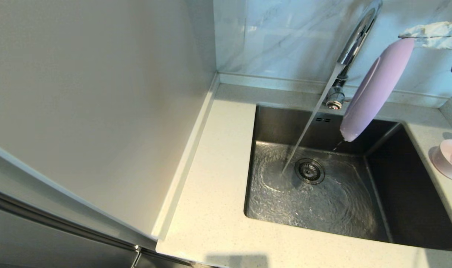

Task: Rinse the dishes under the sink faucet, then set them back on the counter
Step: Rinse the plate

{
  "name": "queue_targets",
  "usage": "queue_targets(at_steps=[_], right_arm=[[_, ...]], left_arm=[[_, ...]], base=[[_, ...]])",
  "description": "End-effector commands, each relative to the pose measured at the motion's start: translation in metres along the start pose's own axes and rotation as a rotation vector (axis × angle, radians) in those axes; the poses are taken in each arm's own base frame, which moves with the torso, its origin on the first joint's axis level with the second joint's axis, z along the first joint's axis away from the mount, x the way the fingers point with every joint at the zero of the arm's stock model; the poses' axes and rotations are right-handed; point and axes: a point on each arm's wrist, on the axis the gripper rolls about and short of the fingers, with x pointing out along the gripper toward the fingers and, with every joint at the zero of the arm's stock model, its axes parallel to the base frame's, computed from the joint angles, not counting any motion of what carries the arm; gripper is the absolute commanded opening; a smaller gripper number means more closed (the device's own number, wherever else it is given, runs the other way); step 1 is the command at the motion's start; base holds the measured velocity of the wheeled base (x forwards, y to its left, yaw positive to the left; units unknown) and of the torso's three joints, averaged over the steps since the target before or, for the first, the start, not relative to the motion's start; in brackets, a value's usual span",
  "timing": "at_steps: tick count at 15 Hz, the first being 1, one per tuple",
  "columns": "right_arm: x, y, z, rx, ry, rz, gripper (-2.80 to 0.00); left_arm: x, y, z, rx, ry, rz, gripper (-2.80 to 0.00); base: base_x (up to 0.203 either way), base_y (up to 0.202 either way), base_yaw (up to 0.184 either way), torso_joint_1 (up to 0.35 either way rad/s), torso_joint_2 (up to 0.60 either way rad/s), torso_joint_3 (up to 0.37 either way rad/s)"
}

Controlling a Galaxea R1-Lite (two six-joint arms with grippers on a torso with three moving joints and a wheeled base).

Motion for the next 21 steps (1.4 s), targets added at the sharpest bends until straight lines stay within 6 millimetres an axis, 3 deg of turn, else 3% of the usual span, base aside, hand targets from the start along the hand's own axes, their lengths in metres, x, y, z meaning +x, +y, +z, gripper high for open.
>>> queue_targets(at_steps=[1, 7, 11, 21], right_arm=[[0.012, -0.008, 0.016, 0.063, 0.034, 0.019, -2.8], [0.037, -0.045, 0.052, 0.151, 0.045, -0.004, -2.8], [0.05, -0.052, 0.074, 0.238, 0.046, 0.051, -2.8], [0.058, -0.07, 0.082, 0.271, 0.063, 0.056, -2.8]], left_arm=[[0.0, 0.0, 0.0, 0.0, 0.0, 0.0, -2.8], [0.0, 0.0, 0.0, 0.0, 0.0, 0.0, -2.8], [0.0, 0.0, 0.0, 0.0, 0.0, 0.0, -2.8], [0.0, 0.0, 0.0, 0.0, 0.0, 0.0, -2.8]], base=[[0.0, 0.0, 0.0, 0.0, 0.0, 0.0], [0.0, 0.0, 0.0, 0.0, 0.0, 0.0], [0.0, 0.0, 0.0, 0.0, 0.0, 0.0], [0.0, 0.0, 0.0, 0.0, 0.0, 0.0]])
